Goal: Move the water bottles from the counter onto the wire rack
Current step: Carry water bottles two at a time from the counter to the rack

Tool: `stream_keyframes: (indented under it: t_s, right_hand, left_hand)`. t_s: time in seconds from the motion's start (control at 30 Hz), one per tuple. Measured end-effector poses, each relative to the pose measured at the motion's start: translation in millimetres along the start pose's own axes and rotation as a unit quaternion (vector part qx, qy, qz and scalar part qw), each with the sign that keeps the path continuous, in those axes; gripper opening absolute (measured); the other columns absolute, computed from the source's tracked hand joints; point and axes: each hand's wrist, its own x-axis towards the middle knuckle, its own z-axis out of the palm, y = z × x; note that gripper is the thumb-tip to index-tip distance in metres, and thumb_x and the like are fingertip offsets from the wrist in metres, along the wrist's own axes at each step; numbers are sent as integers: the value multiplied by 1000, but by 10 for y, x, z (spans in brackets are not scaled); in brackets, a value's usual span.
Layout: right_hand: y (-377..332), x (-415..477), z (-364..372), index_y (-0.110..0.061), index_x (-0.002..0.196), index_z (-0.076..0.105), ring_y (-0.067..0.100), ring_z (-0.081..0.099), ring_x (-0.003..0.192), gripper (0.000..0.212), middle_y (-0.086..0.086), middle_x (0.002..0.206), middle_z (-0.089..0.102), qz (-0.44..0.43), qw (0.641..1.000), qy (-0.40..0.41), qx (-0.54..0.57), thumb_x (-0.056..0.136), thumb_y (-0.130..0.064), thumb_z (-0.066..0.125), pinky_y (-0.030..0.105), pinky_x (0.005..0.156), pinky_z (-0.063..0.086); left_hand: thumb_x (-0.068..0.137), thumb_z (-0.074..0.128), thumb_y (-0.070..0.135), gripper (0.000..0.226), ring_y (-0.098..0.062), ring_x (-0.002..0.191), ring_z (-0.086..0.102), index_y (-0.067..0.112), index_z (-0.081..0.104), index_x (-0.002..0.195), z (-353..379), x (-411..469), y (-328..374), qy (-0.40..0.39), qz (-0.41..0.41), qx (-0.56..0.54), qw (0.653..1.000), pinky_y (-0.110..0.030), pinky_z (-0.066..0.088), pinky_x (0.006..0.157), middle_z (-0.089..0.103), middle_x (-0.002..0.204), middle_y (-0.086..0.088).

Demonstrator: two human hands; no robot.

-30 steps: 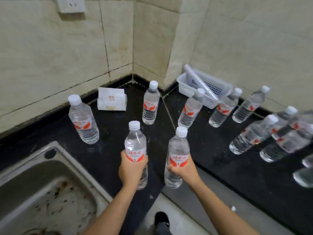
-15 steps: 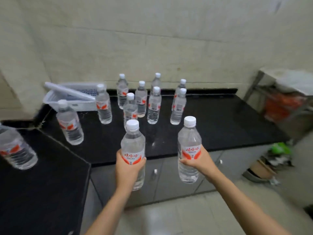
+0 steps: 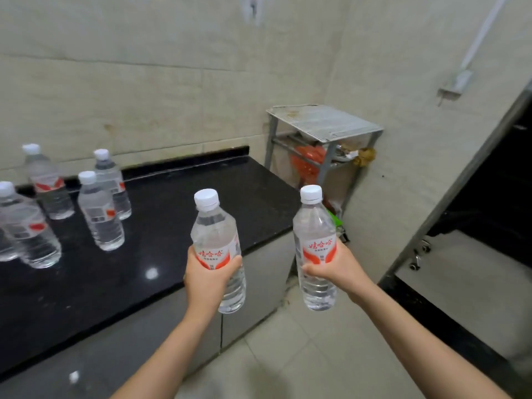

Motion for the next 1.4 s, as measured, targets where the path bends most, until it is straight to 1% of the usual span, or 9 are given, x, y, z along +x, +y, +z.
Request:
stream_keyframes:
  t_s: [0.27, 0.53, 0.67, 0.83, 0.97, 1.07, 1.17, 1.27, 1.4]
  right_hand:
    - [582, 422, -927, -12, 118, 47, 23, 62, 104, 65, 10, 112, 64, 71, 995, 71, 20, 63, 0, 78, 39, 94, 49]
    - [1051, 1437, -1755, -12, 125, 40, 26, 59, 109, 76, 14, 119, 60, 129, 984, 119, 16, 61, -1, 80, 46, 100, 45]
    - [1095, 1911, -2114, -17, 120, 42, 21, 62, 103, 82, 9, 114, 62, 154, 976, 154, 4, 47, -20, 78, 40, 95, 50]
    - [1263, 2219, -2516, -21, 118, 43, 19, 63, 97, 82, 7, 108, 63, 172, 966, 190, 11, 44, -24, 79, 38, 90, 53]
    - [1388, 2444, -2934, -28, 93, 53, -2, 64, 72, 54, -3, 87, 66, 159, 966, 205, 3, 45, -20, 76, 13, 65, 53]
    - [1493, 2677, -3313, -28, 91, 52, -8, 62, 67, 50, -6, 85, 65, 143, 966, 215, 3, 47, -17, 74, 6, 57, 47]
    - [1634, 2992, -3736, -29, 92, 52, -5, 64, 73, 49, -4, 89, 67, 115, 975, 188, -7, 52, -15, 77, 10, 64, 51]
    - [1768, 3412, -4139, -28, 108, 50, 11, 66, 91, 64, 0, 101, 67, 82, 984, 157, -5, 53, -18, 80, 28, 81, 54]
    - [1908, 4018, -4579, -29, 108, 48, 9, 64, 92, 65, -4, 102, 66, 33, 990, 136, -3, 56, -14, 84, 22, 75, 50]
  left_hand:
    - [62, 80, 14, 47, -20, 87, 63, 32, 50, 92, 1291, 442, -124, -120, 3, 30, 992, -36, 51, 78, 64, 92, 5]
    - [49, 77, 29, 51, -20, 81, 61, 30, 50, 91, 2688, 1239, -392, -170, -30, 22, 985, -31, 46, 74, 60, 84, 10]
    - [60, 82, 16, 52, -24, 85, 60, 27, 48, 97, 3446, 1636, -377, -210, -25, 27, 977, -31, 45, 76, 60, 88, 4]
    - [54, 81, 25, 55, -21, 83, 60, 32, 48, 96, 4224, 1866, -329, -266, -32, 19, 963, -31, 47, 79, 61, 88, 6]
    - [59, 82, 16, 54, -20, 86, 60, 31, 48, 98, 4785, 1985, -358, -294, -40, 15, 955, -30, 45, 80, 60, 87, 10]
    - [59, 82, 14, 53, -18, 87, 60, 36, 48, 93, 5209, 2072, -334, -300, -29, 16, 953, -32, 46, 84, 61, 90, 10]
    - [59, 82, 13, 55, -16, 89, 62, 33, 50, 98, 5610, 2192, -283, -285, -6, 14, 958, -31, 46, 81, 63, 93, 11]
    - [59, 82, 10, 59, -16, 91, 61, 25, 51, 107, 6023, 2371, -91, -235, 31, 5, 971, -32, 47, 81, 64, 100, 3]
    - [61, 82, 7, 61, -18, 97, 63, 18, 54, 114, 6492, 2601, 232, -186, 72, -17, 980, -35, 50, 85, 66, 108, -2]
